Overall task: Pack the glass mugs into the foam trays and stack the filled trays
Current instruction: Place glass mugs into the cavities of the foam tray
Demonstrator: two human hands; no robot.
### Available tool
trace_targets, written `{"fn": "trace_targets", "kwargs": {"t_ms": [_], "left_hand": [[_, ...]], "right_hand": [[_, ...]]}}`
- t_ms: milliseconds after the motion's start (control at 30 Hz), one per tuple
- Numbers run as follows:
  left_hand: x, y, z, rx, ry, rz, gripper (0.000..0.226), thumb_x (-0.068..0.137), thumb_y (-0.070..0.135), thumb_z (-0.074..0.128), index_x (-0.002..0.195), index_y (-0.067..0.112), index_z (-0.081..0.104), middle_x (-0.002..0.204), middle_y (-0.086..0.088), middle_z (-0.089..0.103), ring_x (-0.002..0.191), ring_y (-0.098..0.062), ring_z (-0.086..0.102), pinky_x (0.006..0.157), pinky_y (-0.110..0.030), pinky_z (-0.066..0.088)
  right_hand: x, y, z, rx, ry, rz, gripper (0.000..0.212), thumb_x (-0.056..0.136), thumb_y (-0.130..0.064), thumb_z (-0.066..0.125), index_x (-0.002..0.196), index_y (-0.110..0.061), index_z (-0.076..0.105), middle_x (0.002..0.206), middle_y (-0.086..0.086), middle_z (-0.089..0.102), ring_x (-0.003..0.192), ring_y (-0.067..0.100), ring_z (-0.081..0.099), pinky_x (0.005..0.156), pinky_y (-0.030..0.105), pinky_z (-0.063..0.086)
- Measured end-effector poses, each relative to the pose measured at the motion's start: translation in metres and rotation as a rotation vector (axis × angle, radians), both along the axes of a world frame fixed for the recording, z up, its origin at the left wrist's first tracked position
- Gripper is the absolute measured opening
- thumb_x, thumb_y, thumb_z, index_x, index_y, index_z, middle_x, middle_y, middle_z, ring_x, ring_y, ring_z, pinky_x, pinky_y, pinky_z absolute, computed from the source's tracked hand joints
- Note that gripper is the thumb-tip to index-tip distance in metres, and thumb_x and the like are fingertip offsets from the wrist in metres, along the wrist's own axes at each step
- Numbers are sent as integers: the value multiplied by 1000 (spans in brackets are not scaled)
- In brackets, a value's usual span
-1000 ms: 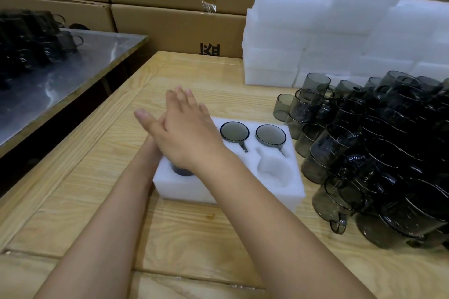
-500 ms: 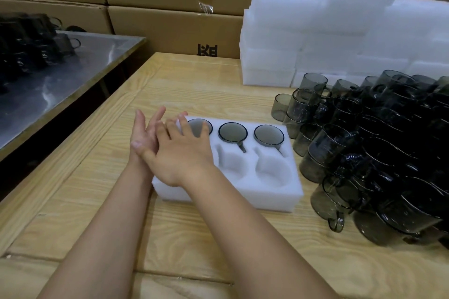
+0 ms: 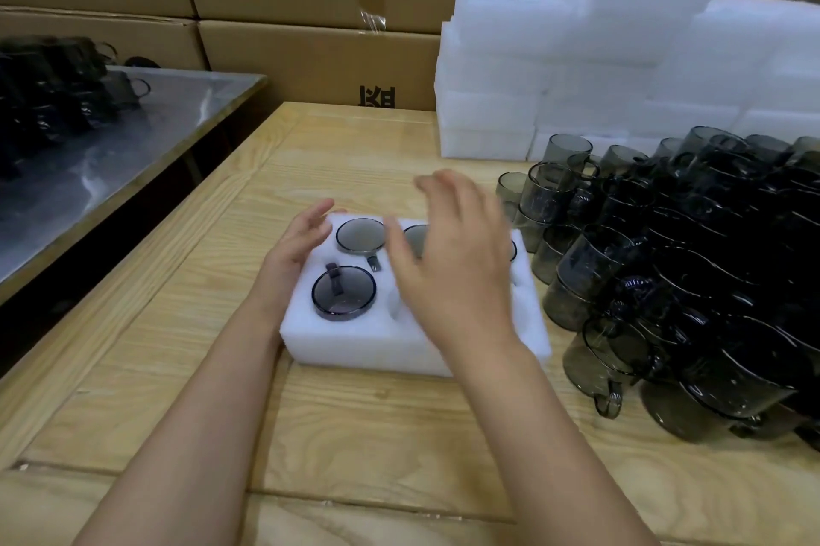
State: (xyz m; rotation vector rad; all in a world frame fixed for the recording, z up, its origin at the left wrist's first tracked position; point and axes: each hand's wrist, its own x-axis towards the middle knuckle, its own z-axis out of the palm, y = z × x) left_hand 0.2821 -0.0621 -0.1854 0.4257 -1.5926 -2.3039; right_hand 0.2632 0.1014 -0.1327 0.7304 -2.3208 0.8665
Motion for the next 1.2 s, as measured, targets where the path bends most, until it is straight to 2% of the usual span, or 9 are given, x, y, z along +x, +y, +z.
{"fn": "trace_targets", "kwargs": {"t_ms": [100,233,333,467,633,767,933,1033,1200], "left_hand": [[-1,2,2,27,23,-6,41,89,1,46,124,20,56,142,-6,49,126,-24,51,106,-41,40],[-3,-1,-2,54,23,9,43,91,0,43,129,17,53,142,-7,49,126,-28,50,112,-48,30],[-3,0,-3,67,18,18,46,87,4,47,131,18,55,134,-6,55,114,-30,57,104,-49,38],[-4,-2,-4,81,30,5,58,74,13,57,132,18,55,119,-4,63,102,-27,62,93,-45,45],[-5,-5,-3,74,47,-1,50,75,13,60,125,19,59,115,-5,67,96,-24,67,86,-41,50],[-2,-4,7,-351,44,141,52,67,17,58,119,18,57,125,0,56,123,-16,49,107,-36,35],[16,6,25,-1040,228,291,48,78,24,61,125,22,54,130,5,56,123,4,46,105,-15,31],[20,29,38,-1151,347,78,62,77,33,65,135,24,46,133,7,55,127,-2,47,105,-15,32],[17,52,32,-1286,269,-172,78,73,32,79,140,33,37,141,18,45,130,3,40,107,-14,30]], "right_hand": [[-16,59,10,102,250,-527,39,79,-38,65,100,-6,63,102,18,58,92,36,51,70,40,29],[-32,95,6,326,-9,-702,49,81,-44,64,96,2,59,105,22,46,100,35,36,74,43,19],[-36,98,-3,488,-111,-702,41,87,-40,60,99,-1,59,107,19,43,104,34,31,81,44,23],[-38,94,-11,480,-120,-644,15,88,-18,60,97,-6,61,104,15,47,103,34,33,82,44,22],[-31,91,-16,320,92,-432,17,76,-18,73,84,-5,64,95,14,56,94,33,42,80,43,25],[-20,79,-20,165,370,-107,9,78,-6,73,79,-1,66,94,17,60,93,32,44,71,40,45],[-6,68,-22,144,322,76,15,69,3,77,73,-1,63,91,16,60,96,26,41,44,31,42],[-3,64,-23,149,293,113,19,65,5,79,74,-1,64,91,16,60,95,26,42,41,31,41],[0,63,-26,90,225,146,10,75,-5,75,78,-2,66,100,18,59,98,27,45,47,33,46]]}}
